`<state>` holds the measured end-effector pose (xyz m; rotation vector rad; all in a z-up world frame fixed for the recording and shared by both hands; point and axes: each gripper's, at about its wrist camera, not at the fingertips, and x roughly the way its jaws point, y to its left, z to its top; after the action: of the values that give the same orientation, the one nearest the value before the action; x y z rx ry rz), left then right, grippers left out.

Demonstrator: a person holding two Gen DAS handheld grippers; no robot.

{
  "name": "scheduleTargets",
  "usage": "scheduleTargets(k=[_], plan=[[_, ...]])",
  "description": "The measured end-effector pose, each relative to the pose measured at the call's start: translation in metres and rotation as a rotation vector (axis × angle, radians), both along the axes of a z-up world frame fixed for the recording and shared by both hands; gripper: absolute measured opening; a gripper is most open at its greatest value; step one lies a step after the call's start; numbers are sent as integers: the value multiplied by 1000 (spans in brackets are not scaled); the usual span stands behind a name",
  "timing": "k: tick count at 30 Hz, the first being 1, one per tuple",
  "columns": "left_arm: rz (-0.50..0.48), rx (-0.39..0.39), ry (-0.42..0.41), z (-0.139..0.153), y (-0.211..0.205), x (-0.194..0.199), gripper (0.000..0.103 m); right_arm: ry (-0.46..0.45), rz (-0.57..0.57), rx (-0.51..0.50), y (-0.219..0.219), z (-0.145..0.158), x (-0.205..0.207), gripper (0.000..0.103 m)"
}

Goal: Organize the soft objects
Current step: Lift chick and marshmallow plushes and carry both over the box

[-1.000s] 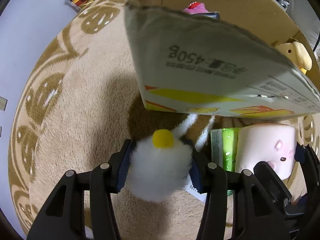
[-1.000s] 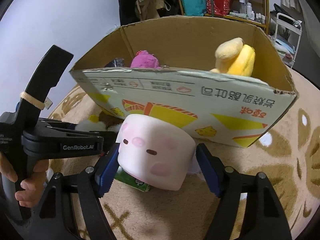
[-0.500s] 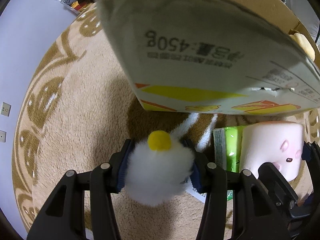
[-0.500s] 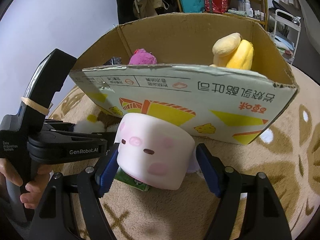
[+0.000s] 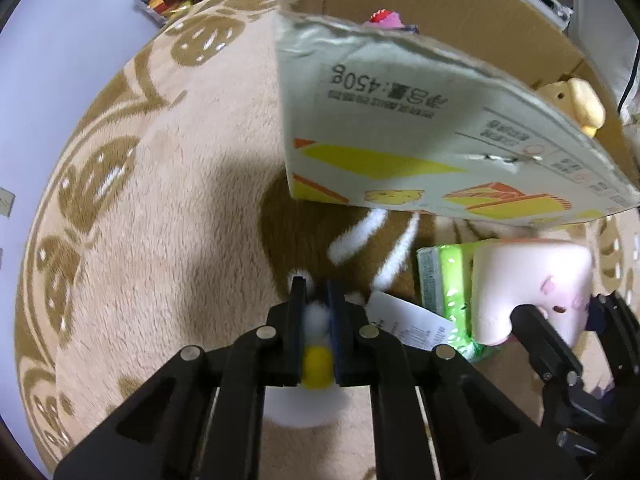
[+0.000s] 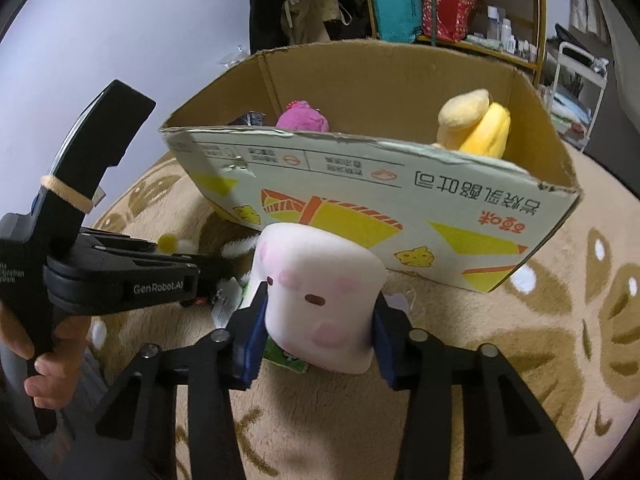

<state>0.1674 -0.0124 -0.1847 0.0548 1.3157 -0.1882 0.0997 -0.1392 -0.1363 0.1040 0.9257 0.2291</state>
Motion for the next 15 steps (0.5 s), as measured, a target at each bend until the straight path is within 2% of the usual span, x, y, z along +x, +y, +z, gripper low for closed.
scheduleTargets(k=[9,15], plan=[[-20,-15,-25,8,6,-13,9,-6,-41,-17,-10,8,-9,45],[-13,-57,-84,37,14,-24,9,-56,-73,8,-20,24,-17,45]])
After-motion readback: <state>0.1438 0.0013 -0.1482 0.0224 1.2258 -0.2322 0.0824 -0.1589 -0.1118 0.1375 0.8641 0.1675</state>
